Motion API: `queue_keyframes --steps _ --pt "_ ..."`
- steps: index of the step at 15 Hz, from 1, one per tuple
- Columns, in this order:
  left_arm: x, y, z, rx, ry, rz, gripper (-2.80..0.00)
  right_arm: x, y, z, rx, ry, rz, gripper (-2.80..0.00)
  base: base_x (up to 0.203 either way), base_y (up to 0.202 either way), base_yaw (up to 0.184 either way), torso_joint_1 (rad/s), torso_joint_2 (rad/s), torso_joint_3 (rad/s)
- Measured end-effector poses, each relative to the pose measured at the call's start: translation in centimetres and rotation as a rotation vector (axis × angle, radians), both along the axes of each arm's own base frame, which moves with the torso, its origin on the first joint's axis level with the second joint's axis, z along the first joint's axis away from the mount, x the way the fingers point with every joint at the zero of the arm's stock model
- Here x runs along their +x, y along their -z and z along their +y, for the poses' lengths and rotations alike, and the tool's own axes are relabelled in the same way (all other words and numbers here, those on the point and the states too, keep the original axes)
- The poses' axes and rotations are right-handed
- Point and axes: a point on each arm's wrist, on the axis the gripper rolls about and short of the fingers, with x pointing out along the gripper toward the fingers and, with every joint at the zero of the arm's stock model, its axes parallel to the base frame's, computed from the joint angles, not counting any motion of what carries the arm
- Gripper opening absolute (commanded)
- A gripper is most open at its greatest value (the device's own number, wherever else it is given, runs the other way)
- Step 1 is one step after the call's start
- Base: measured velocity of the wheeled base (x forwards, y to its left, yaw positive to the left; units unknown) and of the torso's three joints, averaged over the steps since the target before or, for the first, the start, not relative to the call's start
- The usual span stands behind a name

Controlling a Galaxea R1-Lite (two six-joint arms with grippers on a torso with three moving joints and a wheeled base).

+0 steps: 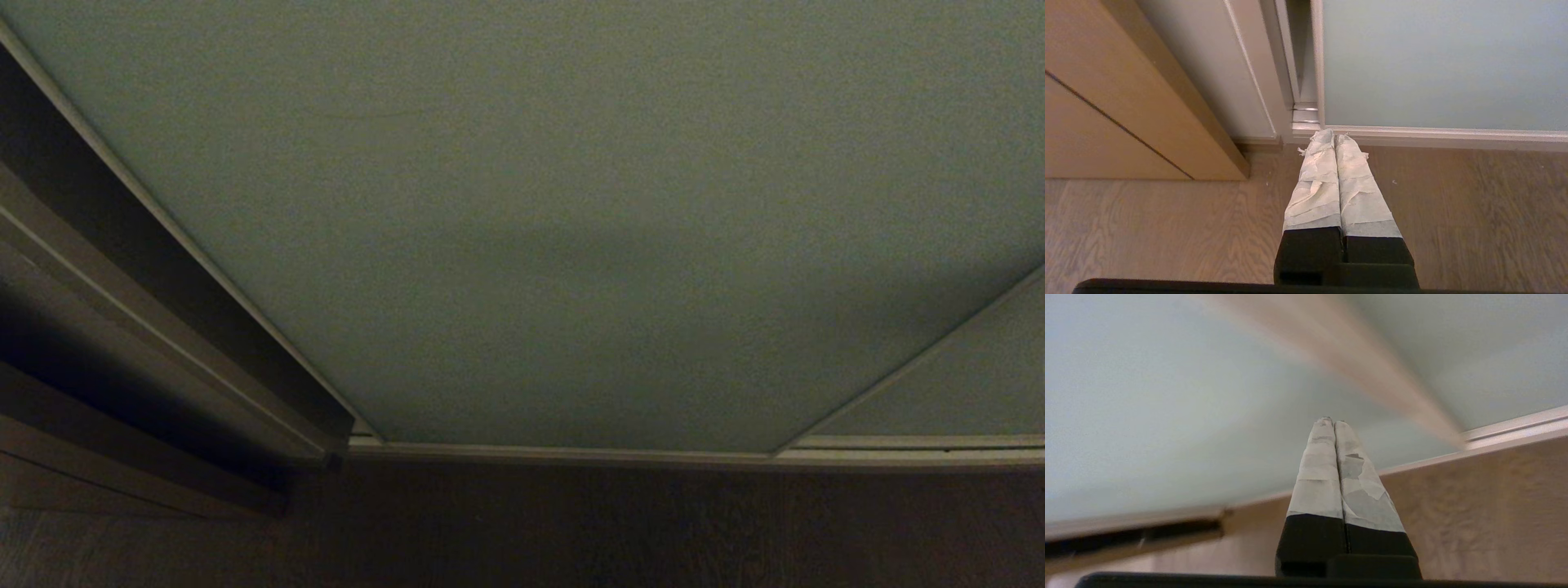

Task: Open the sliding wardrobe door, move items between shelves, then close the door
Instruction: Close the door

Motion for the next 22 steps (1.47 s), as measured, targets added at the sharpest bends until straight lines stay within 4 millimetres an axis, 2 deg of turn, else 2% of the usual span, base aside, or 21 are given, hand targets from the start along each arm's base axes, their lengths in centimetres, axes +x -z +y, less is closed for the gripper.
queue_keyframes --steps 4,10,17,22 --pt "0.0 0.0 0.0 0.0 0.0 0.0 -2.8 0.0 0.1 -1.7 -0.016 0.055 -0.018 -2.8 0.0 0.0 0.0 0.0 0.0 0.0" --pt "0.0 0.0 0.0 0.0 0.0 0.0 -2.8 3.0 0.8 -3.2 0.009 0.022 0.005 -2.8 0.0 0.0 0.0 0.0 0.0 0.0" --pt "0.0 0.0 0.0 0.0 0.0 0.0 -2.8 5.3 1.5 -2.1 0.018 -0.034 0.031 -2.8 0.0 0.0 0.0 0.0 0.0 0.0" --pt "0.0 0.0 0.0 0.0 0.0 0.0 -2.8 5.8 1.5 -0.8 0.013 -0.068 0.033 -2.8 0.0 0.0 0.0 0.0 0.0 0.0"
